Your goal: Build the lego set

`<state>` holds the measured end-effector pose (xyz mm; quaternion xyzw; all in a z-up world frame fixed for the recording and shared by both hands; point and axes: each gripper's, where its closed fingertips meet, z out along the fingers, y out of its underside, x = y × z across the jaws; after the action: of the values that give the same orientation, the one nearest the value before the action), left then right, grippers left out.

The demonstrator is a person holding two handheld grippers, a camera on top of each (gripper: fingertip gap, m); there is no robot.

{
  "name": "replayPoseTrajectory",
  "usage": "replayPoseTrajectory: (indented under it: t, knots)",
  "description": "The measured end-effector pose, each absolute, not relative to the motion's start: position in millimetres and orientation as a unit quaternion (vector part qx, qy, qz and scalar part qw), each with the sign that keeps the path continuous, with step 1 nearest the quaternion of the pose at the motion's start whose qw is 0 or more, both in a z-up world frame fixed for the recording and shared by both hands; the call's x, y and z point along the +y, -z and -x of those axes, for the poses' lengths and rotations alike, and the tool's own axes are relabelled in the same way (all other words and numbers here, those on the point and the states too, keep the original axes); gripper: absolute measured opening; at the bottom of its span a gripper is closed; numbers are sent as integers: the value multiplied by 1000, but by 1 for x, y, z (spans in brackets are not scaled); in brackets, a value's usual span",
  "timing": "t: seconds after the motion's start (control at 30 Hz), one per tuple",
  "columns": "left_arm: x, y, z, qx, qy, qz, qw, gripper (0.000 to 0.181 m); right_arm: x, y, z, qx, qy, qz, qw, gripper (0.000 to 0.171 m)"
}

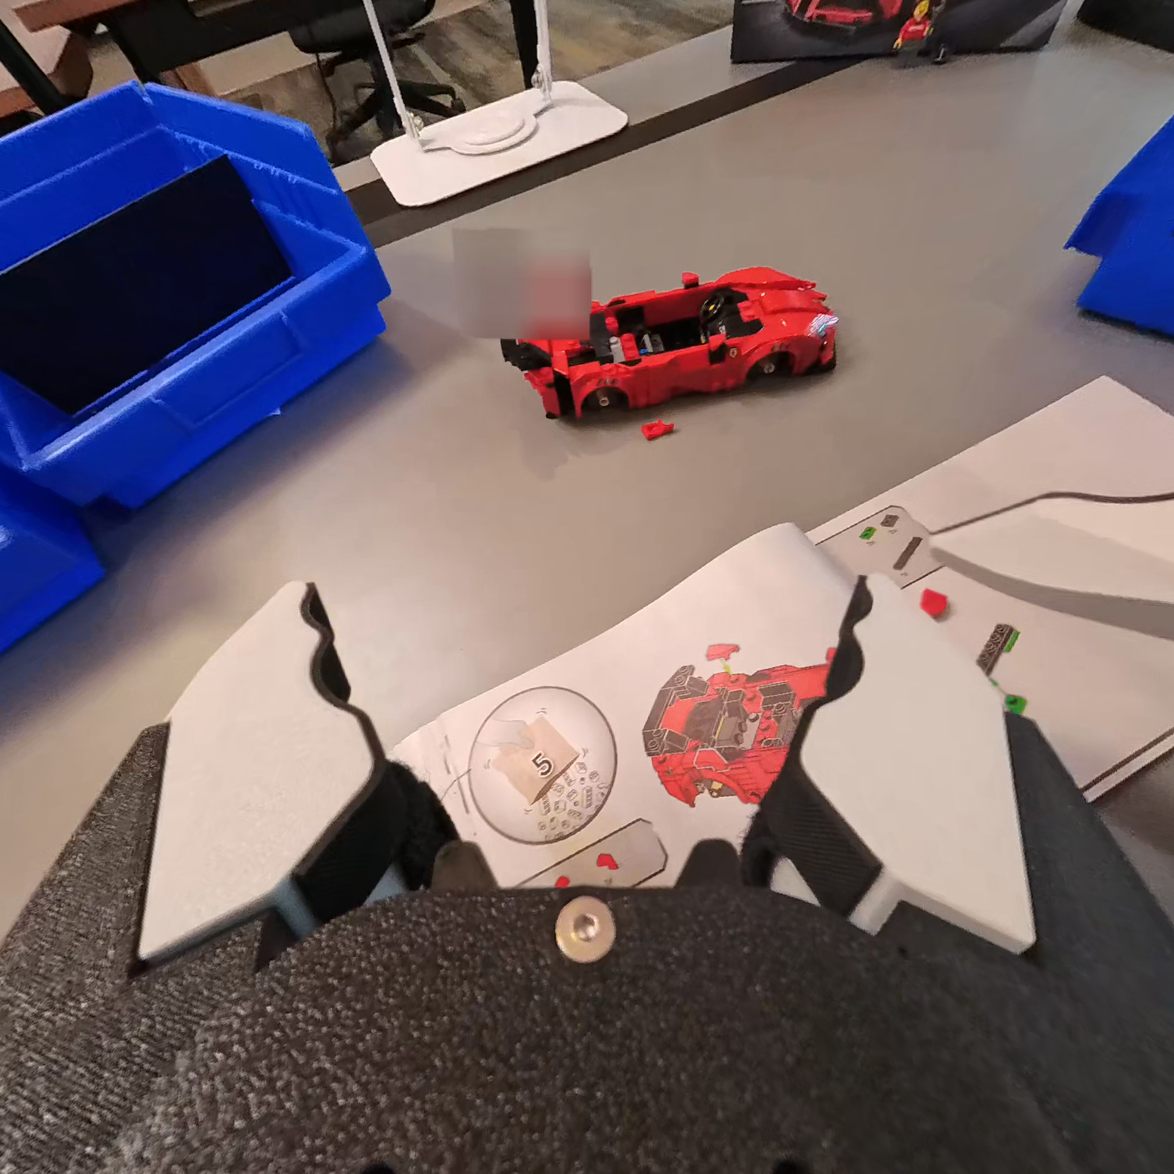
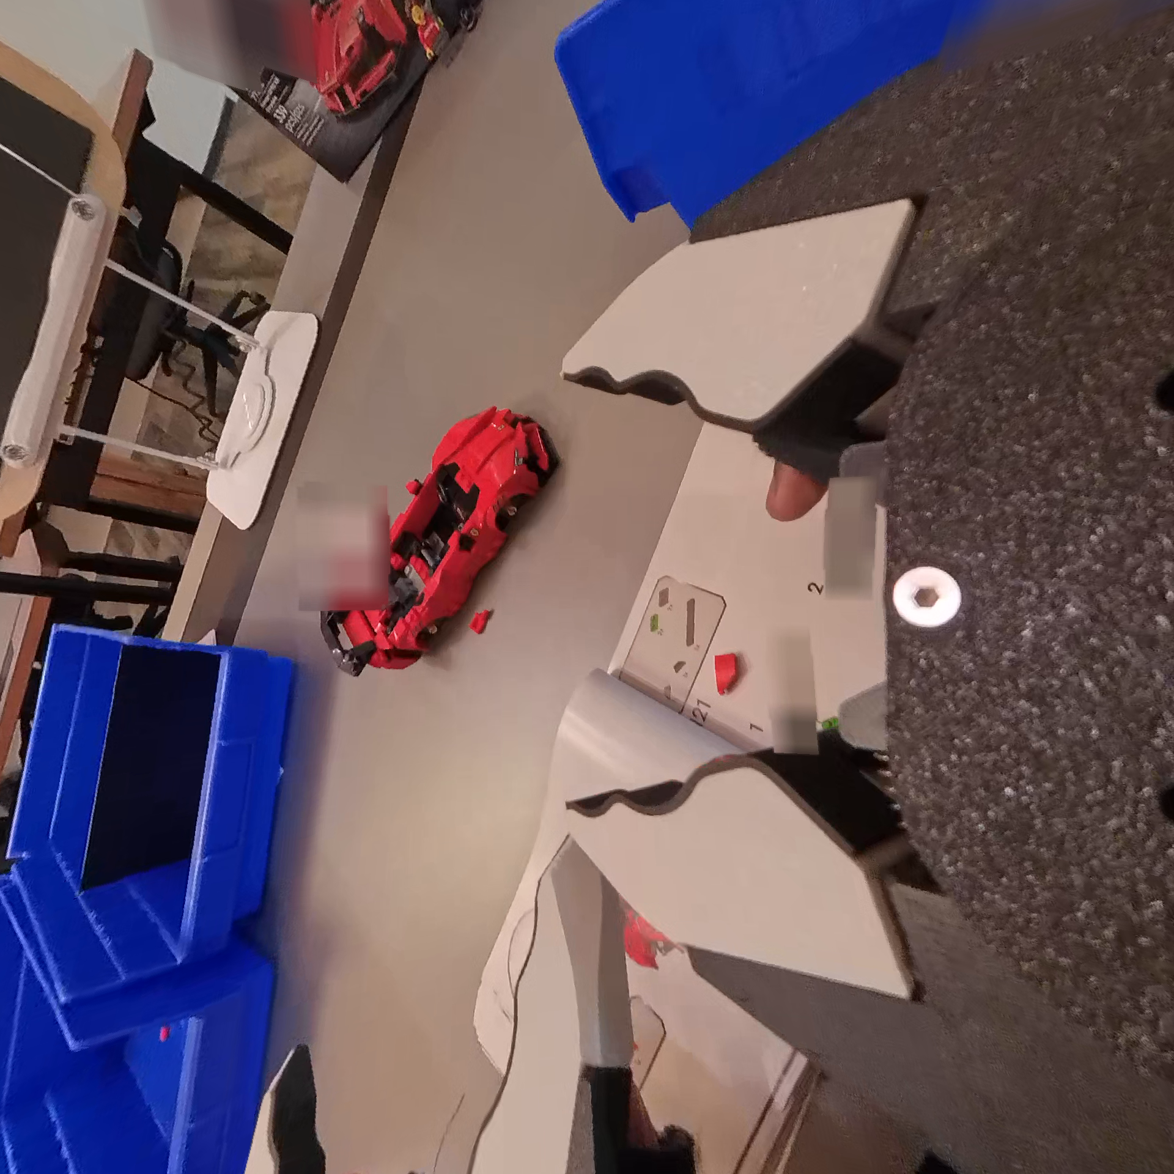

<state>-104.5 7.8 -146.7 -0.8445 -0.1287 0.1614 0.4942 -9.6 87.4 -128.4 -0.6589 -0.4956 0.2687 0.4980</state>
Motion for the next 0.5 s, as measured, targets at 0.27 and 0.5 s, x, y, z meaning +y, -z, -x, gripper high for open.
replayPoseTrajectory:
  t: [0.27,0.5]
  knots:
    - [13,153,104,-125,-154,850,489,146,99,142,6,-486,-275,679,476,116]
    - [9,153,112,-134,-158,848,487,144,99,138,23,-529,-307,638,467,26]
